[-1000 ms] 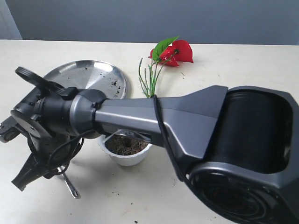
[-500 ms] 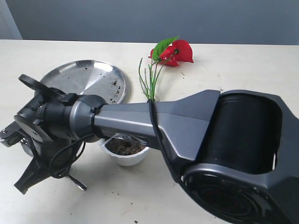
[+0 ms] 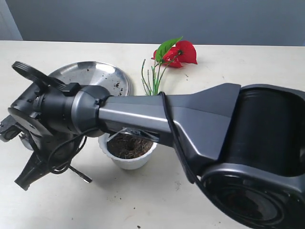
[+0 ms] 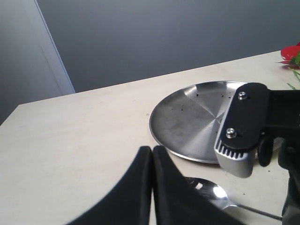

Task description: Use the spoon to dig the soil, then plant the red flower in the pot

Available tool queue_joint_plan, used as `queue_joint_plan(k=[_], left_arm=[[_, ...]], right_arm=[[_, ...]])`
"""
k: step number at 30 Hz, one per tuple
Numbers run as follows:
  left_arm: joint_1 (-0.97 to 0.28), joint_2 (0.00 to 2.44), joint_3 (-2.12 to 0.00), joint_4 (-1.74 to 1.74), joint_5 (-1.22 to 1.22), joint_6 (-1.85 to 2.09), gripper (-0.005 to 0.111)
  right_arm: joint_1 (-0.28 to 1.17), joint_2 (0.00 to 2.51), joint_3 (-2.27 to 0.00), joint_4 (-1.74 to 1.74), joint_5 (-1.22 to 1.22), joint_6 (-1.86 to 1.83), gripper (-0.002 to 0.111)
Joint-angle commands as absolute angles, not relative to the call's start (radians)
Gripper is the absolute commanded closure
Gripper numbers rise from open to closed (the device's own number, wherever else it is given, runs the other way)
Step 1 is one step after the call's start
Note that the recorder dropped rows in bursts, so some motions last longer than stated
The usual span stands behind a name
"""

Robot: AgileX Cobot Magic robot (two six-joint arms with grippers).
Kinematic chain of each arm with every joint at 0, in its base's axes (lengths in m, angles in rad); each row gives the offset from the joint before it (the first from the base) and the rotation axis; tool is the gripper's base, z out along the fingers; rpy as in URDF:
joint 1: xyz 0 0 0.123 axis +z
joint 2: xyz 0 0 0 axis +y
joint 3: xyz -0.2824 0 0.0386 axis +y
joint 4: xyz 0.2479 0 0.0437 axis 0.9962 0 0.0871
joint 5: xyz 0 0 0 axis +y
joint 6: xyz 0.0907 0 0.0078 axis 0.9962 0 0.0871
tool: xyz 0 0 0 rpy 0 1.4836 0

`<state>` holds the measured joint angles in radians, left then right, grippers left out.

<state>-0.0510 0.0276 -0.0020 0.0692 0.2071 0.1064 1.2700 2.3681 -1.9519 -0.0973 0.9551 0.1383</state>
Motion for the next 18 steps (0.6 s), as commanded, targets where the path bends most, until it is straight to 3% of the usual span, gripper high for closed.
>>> queue_joint_plan(k=[1,13,18], left_arm=[[-0.053,0.023,0.0,0.07,0.203,0.101,0.106],[-0.053,0.023,0.0,0.07,0.203,0.101,0.106],[-0.053,0.023,0.0,0.07,0.201,0.101,0.106]], right_arm=[[1.268,2.314,-1.951,-0.205,1.011,0.131,0.109],[1.268,2.057,-1.951,-0.553,1.004,0.124,0.109],[1.268,2.04,-1.949,-0.748,1.221,-0.152,0.109]])
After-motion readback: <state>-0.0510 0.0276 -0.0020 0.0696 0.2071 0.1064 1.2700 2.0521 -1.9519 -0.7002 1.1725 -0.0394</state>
